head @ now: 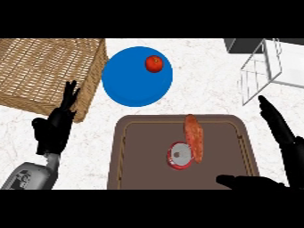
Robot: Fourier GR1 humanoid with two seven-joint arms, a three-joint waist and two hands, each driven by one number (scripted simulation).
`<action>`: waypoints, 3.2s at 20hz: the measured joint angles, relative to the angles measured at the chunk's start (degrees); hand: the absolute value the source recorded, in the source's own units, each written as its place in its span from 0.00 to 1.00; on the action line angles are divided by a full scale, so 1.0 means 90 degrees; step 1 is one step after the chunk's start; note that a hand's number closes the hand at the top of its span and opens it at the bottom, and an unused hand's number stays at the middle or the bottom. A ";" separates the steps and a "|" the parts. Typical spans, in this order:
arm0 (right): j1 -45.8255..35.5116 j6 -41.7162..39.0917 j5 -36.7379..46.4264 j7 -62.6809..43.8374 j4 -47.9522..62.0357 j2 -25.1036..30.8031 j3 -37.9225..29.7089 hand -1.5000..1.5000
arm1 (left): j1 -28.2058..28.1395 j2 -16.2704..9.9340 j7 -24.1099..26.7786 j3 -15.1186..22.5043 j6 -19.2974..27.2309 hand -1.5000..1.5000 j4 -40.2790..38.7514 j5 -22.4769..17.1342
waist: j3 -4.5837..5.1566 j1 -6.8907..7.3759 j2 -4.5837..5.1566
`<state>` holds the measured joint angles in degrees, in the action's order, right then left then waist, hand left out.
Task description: Pick the can from the tray and place it in the tiered shelf
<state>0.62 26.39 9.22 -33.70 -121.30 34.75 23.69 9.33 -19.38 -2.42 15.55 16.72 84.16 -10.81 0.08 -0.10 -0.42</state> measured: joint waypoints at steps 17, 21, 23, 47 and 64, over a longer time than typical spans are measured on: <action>-0.2384 -0.2399 0.0347 -0.3727 -0.0938 0.0598 0.1187 0.00 | 0.0155 -0.0020 0.0303 0.0180 -0.0188 0.50 0.0623 0.0356 | -0.0055 0.0061 -0.0056; -0.2658 -0.2515 0.0572 -0.3893 -0.0903 0.0314 0.1379 0.00 | 0.0249 0.0007 0.0401 0.0107 -0.0329 0.50 0.0479 0.0317 | -0.0054 0.0006 -0.0054; -0.2818 -0.2570 0.0727 -0.3951 -0.0748 0.0122 0.1490 0.00 | 0.0260 0.0021 0.0415 0.0090 -0.0364 0.50 0.0469 0.0316 | -0.0053 0.0012 -0.0053; -0.2624 -0.2925 0.2434 -0.4035 0.0503 -0.1787 0.2090 0.00 | 0.0189 0.0213 0.0439 -0.0006 -0.0459 0.50 0.0472 0.0536 | -0.0064 -0.0063 -0.0055; -0.2090 -0.3399 0.3292 -0.3706 0.1280 -0.2560 0.1951 0.00 | 0.0217 0.0370 0.0326 -0.0048 -0.0569 0.50 0.0486 0.0663 | -0.0063 -0.0032 -0.0037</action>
<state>-18.19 -4.20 38.85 -67.06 -109.79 11.71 41.24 11.28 -16.05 0.51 15.12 11.60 88.54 -4.84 -0.49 -0.39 -0.75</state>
